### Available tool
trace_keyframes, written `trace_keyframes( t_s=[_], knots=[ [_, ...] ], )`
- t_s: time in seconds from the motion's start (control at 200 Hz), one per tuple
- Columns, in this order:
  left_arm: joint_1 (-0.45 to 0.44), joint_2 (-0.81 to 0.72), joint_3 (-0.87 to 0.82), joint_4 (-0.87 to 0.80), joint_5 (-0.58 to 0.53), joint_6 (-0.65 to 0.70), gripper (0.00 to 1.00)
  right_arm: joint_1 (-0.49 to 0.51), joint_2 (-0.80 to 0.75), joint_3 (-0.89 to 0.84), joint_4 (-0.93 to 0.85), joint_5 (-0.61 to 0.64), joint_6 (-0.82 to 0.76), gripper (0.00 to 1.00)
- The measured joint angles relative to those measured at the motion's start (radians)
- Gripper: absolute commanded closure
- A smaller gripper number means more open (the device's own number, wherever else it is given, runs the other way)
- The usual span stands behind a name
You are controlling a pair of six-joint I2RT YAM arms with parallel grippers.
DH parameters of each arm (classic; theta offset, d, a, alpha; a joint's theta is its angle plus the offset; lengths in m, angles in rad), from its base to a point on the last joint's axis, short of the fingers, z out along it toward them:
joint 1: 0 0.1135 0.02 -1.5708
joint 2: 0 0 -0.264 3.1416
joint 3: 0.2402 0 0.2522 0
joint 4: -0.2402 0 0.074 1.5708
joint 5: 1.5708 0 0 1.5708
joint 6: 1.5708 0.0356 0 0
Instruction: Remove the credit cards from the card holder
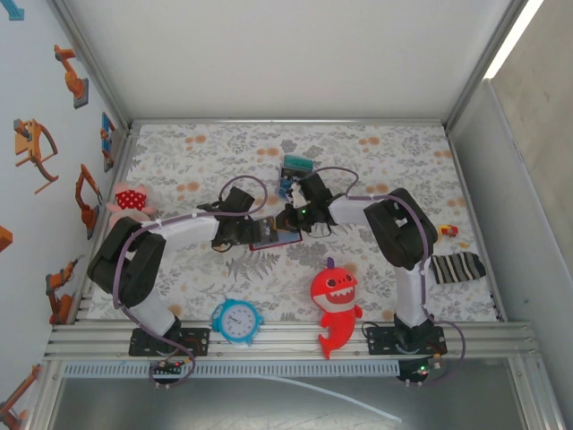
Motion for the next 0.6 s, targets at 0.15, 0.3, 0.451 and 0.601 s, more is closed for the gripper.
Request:
trace_keyframes(
  t_s=[0.15,0.3,0.451,0.601],
  knots=[
    [-0.013,0.000,0.006,-0.004,0.014,0.006,0.07,0.000,-0.007,0.000,-0.013,0.000,-0.001,1.00],
    [-0.014,0.001,0.012,-0.005,0.026,0.011,0.06,0.000,-0.008,0.000,-0.015,0.000,-0.001,1.00],
    [-0.014,0.002,0.013,-0.005,0.026,0.011,0.06,0.000,-0.010,0.000,-0.015,0.001,-0.001,1.00],
    [-0.014,0.003,0.013,-0.005,0.025,0.011,0.06,-0.002,-0.011,0.000,-0.017,0.001,-0.002,1.00]
  ],
)
